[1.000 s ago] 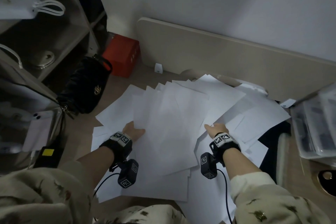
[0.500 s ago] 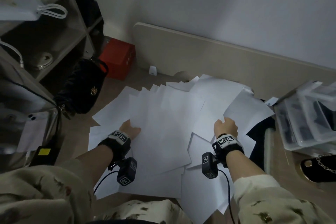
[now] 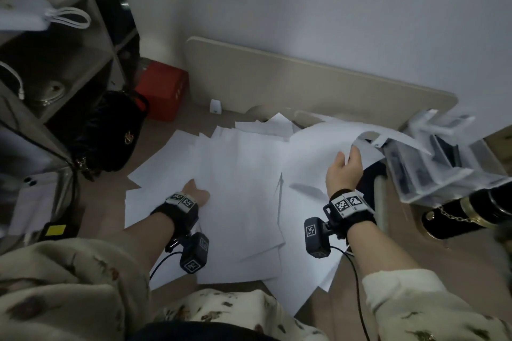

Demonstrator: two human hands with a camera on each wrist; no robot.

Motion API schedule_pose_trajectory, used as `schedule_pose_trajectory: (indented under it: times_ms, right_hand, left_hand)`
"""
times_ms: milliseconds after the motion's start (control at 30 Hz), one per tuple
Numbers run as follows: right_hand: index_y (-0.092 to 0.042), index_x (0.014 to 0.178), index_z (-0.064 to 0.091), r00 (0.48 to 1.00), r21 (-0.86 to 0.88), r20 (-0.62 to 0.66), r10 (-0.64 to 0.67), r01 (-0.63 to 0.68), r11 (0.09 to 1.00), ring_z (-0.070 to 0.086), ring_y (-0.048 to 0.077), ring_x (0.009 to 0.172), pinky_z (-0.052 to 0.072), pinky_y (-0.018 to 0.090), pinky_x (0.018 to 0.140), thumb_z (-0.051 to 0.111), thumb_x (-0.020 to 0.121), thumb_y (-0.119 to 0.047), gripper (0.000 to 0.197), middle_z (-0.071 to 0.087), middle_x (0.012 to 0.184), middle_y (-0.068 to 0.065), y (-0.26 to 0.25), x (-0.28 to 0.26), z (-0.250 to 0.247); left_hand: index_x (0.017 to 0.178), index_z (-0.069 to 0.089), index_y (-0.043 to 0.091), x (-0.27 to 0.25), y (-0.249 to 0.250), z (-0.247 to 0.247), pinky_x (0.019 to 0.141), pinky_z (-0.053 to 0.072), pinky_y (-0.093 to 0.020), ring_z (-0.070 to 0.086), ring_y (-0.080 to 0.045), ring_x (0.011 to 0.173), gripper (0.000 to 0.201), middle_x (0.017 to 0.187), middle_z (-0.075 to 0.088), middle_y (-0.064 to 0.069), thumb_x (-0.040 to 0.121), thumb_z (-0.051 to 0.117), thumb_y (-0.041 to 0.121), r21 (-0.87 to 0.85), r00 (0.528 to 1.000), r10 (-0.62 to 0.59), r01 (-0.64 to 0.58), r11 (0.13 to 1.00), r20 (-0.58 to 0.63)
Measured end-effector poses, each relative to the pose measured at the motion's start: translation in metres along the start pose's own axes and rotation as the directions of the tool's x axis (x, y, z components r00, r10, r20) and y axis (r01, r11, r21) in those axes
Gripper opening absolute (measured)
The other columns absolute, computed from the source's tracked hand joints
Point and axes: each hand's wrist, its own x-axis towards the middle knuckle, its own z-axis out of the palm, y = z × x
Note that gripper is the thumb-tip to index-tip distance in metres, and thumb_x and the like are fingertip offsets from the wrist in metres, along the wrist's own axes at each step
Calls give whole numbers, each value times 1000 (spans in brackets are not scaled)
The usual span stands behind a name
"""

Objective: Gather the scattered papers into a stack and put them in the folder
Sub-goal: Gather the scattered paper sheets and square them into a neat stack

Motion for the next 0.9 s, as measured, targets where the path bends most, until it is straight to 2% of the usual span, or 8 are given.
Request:
schedule_pose_trajectory:
  times_ms: [100,167,233,300,433,667,767,900]
  right_hand:
    - [-6,119,54,987,108,91,-133,123,986,51,16,111,32,14,90,41,97,-4,26,55,116,14,-16,-7,6]
    - [-16,77,45,950,165,162,-267,240,956,38,2,66,32,19,65,45,92,1,23,40,73,1,-23,-12,11]
    - [-6,66,36,913,243,276,-300,236,941,24,2,54,24,19,53,48,90,3,28,26,63,-3,-28,-15,17]
    - [7,74,43,885,311,376,-274,158,937,34,7,59,33,21,59,52,89,0,19,35,64,3,-31,-16,21]
    - [-14,92,64,831,315,546,-104,-88,945,63,16,83,53,32,83,50,90,8,26,68,91,3,-14,-13,24]
    - [-1,96,64,704,-378,629,330,-94,921,60,26,84,53,37,76,47,84,9,23,66,98,19,61,-9,21]
    - [-6,93,61,647,-490,655,391,-31,871,55,23,83,48,28,68,42,85,9,25,62,98,15,74,-18,21]
    - [2,133,45,537,-599,695,478,64,798,50,31,122,39,35,102,42,90,4,43,51,132,16,77,-28,24]
  left_hand:
    - [140,34,-1,-2,4,3,109,37,-33,47,-32,126,63,139,47,-16,84,60,10,32,1000,21,-22,999,17]
    - [140,32,-1,-5,7,5,106,36,-30,47,-31,126,64,138,47,-17,84,62,8,45,999,21,-23,999,25]
    - [143,30,0,-3,7,6,107,38,-31,47,-31,126,71,139,47,-16,82,66,8,31,999,19,-20,999,33]
    - [139,39,1,-2,6,4,103,43,-34,52,-31,120,66,135,52,-16,81,68,10,-1,999,39,-39,999,36]
    - [134,45,-1,-6,10,0,94,40,-33,51,-36,120,43,134,52,-20,97,45,20,-62,999,41,-42,997,-22]
    - [141,36,-3,-7,17,-2,110,35,-42,39,-36,133,56,146,38,-22,104,20,36,-229,999,-46,50,972,21]
    - [142,36,-1,-10,18,-2,112,30,-44,38,-35,133,63,147,37,-19,101,25,46,-288,994,-97,109,952,54]
    - [140,39,2,-13,15,-1,106,35,-39,42,-33,129,58,143,43,-16,93,56,31,-220,994,-60,80,972,97]
